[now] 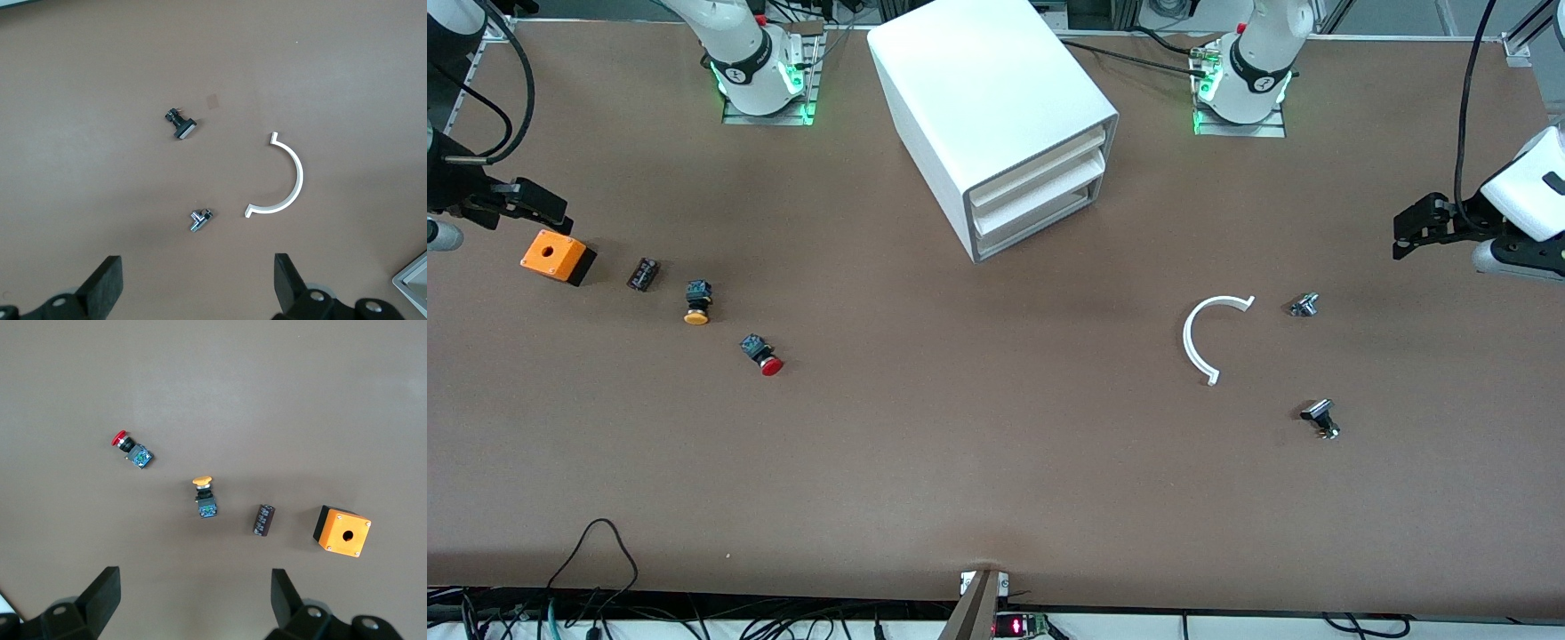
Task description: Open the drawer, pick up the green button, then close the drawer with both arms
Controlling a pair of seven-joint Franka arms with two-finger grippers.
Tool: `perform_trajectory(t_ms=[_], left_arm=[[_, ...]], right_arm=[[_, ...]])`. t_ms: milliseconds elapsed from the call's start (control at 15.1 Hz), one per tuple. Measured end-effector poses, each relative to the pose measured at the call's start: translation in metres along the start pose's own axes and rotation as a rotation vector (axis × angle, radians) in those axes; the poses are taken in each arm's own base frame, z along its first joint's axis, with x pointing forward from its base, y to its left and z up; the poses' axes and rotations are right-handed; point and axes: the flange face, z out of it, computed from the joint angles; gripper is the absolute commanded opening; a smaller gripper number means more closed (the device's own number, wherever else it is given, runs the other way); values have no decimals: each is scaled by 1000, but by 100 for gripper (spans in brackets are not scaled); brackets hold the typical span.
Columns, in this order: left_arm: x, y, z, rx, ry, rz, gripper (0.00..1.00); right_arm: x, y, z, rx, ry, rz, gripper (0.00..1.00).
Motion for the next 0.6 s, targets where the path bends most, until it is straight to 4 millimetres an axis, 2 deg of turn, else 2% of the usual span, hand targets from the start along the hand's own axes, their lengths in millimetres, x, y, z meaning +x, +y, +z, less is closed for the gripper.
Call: perform_trajectory(t_ms=[597], left_arm=[[0,1,0,0,1,1,100]], right_arm=[[2,1,5,-1,-10,5,100]])
